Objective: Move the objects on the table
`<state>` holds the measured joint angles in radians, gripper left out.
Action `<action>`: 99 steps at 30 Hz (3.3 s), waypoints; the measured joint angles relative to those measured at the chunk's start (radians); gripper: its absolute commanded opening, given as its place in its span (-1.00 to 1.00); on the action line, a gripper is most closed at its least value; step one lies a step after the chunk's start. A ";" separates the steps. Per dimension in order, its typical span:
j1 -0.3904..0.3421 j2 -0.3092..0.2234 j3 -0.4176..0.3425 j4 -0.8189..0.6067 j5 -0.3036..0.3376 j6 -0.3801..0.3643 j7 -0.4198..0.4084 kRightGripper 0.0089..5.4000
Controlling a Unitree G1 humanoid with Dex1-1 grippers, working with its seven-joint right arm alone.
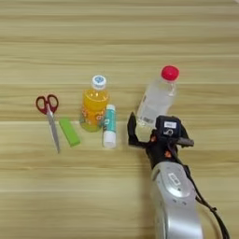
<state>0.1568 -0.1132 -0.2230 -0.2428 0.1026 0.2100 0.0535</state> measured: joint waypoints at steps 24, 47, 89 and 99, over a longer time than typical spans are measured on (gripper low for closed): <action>-0.171 -0.077 -0.051 0.152 0.035 0.045 0.040 0.98; -0.243 -0.111 -0.051 0.291 0.038 0.005 0.059 0.50; -0.068 -0.047 0.015 0.122 0.044 0.022 0.085 0.88; -0.002 -0.038 0.012 0.000 0.054 0.055 0.084 1.00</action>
<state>0.1549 -0.1511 -0.2109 -0.2432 0.1571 0.2648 0.1375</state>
